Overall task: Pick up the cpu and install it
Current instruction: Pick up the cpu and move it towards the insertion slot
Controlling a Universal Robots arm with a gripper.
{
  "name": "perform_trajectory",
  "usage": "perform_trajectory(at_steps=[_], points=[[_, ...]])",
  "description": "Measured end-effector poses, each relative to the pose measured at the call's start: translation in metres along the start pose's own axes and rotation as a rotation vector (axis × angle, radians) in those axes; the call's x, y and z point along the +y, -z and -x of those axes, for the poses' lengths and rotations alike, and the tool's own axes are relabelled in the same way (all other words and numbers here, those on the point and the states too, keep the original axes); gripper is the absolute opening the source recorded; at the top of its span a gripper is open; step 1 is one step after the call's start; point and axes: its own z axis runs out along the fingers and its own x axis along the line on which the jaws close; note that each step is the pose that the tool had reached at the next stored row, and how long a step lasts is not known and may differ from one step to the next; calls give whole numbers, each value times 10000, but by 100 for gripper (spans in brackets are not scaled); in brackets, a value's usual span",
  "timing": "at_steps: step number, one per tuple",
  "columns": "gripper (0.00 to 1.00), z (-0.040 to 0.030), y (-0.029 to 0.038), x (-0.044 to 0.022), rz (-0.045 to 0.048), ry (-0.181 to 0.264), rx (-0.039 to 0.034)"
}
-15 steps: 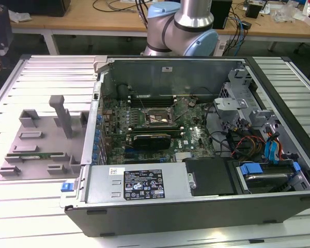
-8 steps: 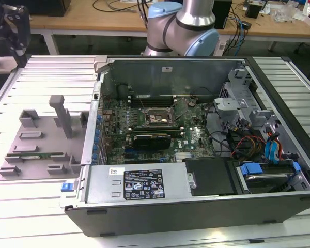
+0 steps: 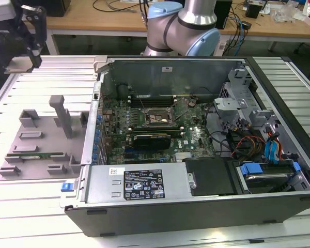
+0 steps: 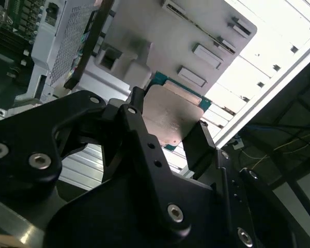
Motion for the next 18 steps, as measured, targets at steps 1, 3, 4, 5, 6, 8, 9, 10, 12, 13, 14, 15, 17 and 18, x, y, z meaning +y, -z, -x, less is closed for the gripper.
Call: perform_trajectory(at_steps=[1, 3, 4, 5, 6, 8, 9, 10, 12, 13, 14, 15, 17, 18], points=[[55, 36, 0, -1, 0, 0, 0], [55, 98, 1, -3, 0, -1, 1], [55, 142, 2, -4, -1, -1, 1], [55, 203, 1, -7, 0, 0, 0], [55, 235, 2, -8, 0, 0, 0], [55, 326, 3, -11, 0, -1, 1], [55, 357, 3, -11, 0, -1, 1], [55, 379, 3, -12, 0, -2, 1], [55, 487, 4, -16, 0, 0, 1], [55, 538, 5, -17, 0, -2, 1], [55, 581, 5, -19, -1, -2, 1], [55, 649, 6, -21, 0, 0, 1], [55, 790, 6, -26, 1, -2, 0], [55, 829, 7, -27, -1, -1, 1]])
